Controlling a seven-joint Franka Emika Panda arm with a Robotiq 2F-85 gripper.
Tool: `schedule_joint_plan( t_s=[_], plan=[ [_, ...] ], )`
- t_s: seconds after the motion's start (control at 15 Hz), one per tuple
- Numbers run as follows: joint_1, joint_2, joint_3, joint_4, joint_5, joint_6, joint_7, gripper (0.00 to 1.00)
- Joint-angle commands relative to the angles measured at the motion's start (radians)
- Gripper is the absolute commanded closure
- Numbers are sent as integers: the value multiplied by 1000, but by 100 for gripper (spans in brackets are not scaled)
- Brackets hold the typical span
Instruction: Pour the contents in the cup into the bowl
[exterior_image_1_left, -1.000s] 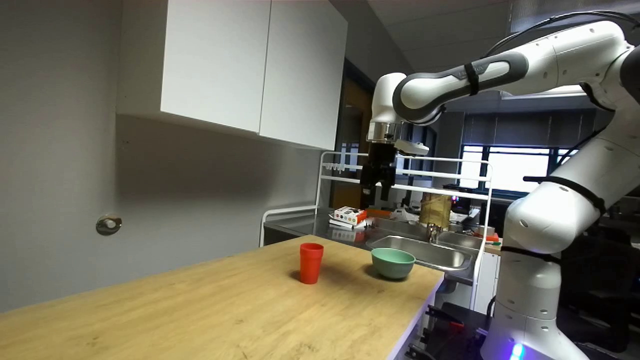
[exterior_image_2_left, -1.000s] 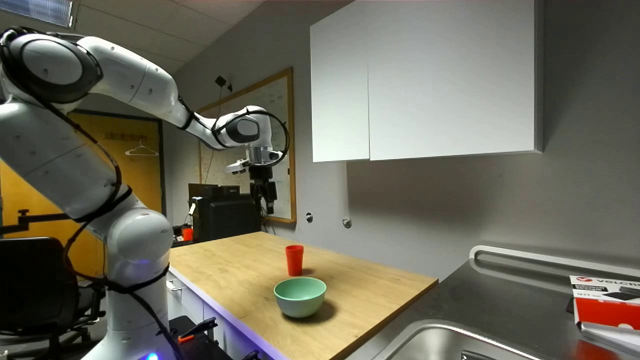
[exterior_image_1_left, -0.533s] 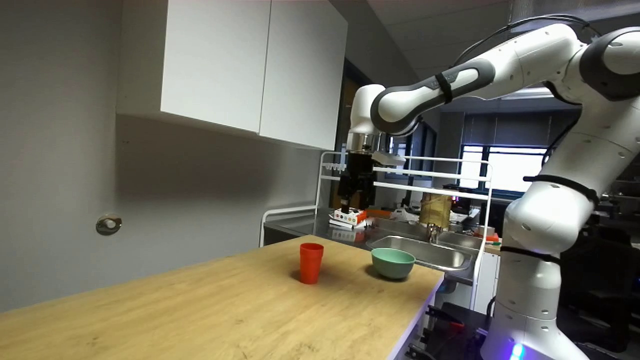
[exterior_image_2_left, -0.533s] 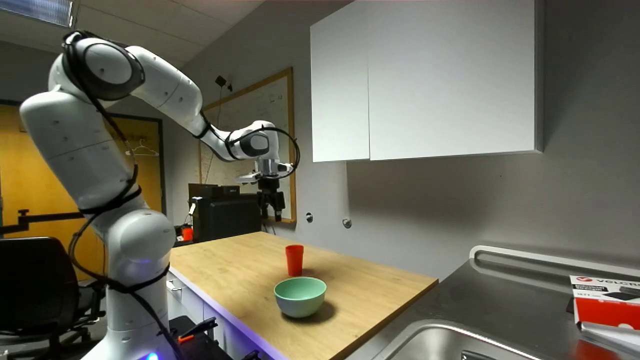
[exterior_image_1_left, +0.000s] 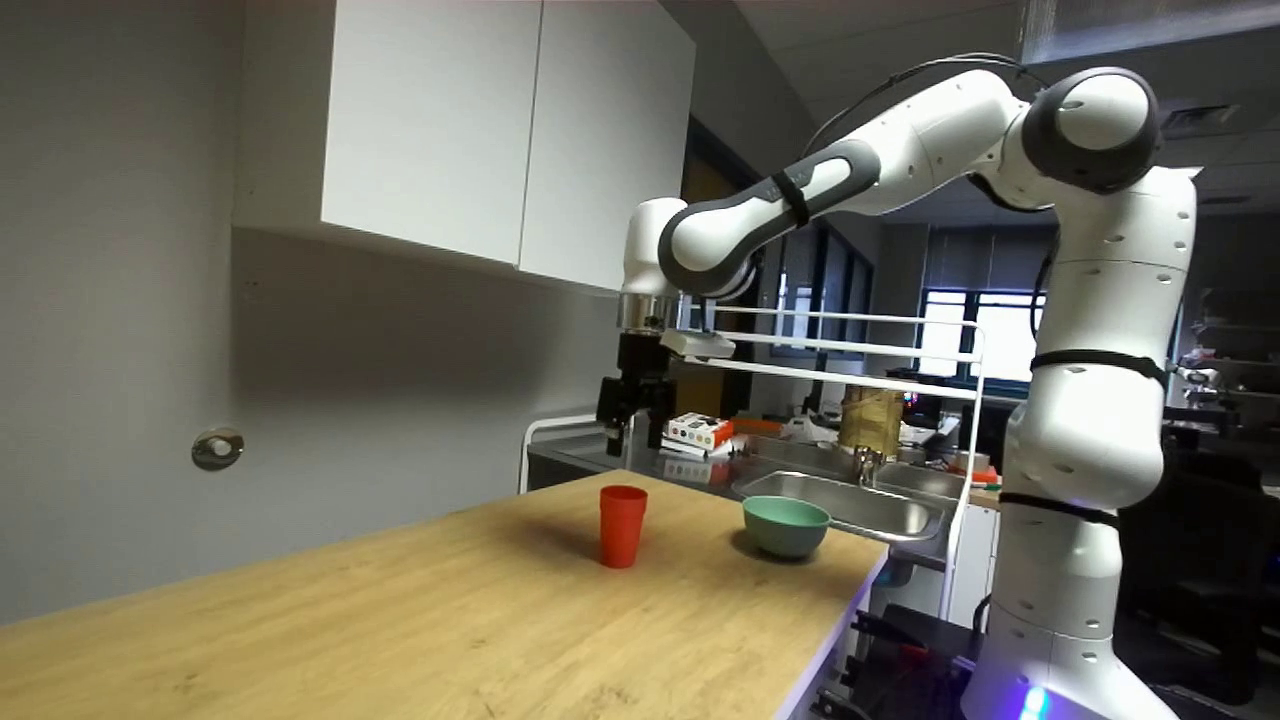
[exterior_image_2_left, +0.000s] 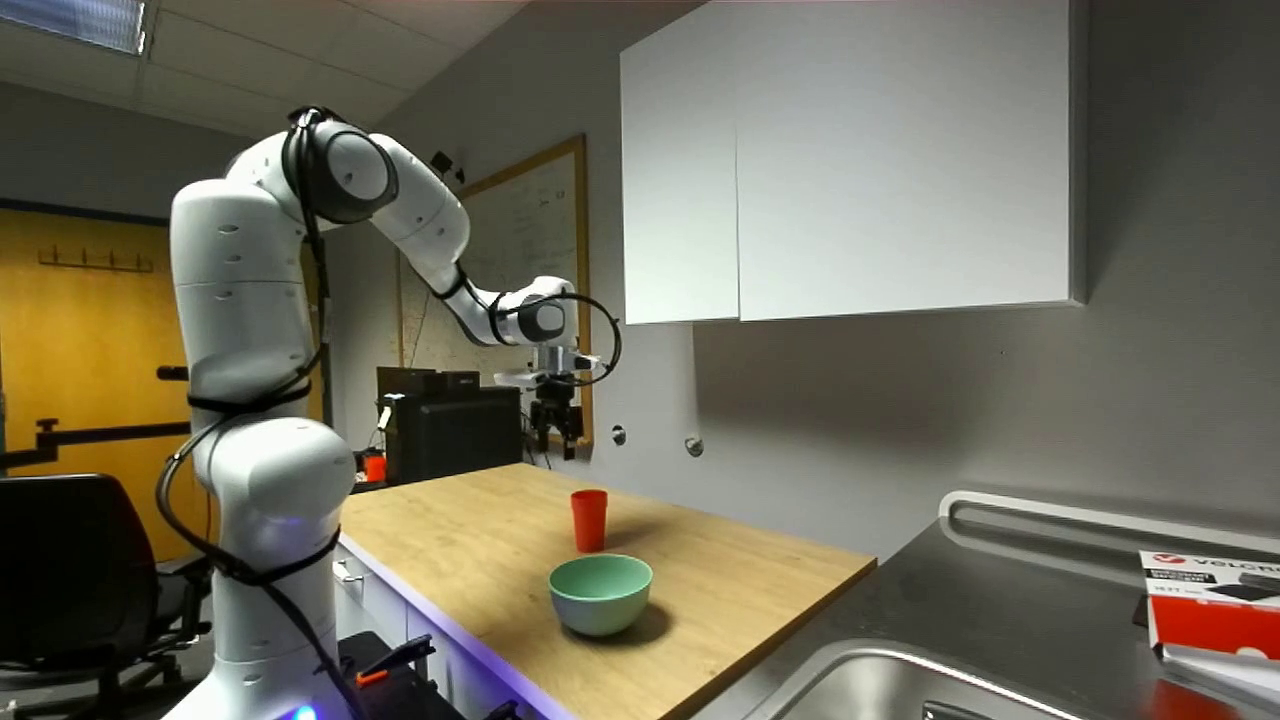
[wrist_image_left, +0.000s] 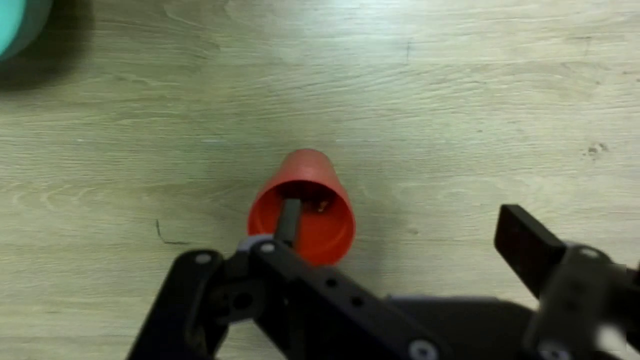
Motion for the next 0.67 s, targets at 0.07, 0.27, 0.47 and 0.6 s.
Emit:
schedule_joint_plan(
  t_s=[0.07, 0.27, 0.47, 0.6],
  plan=[
    [26, 172, -17, 145, -1, -5, 47, 0],
    [37, 254, -31, 196, 1, -8, 55, 0],
    [43, 316, -46, 235, 11, -13, 49, 0],
    [45, 350, -57, 256, 19, -16, 43, 0]
  ],
)
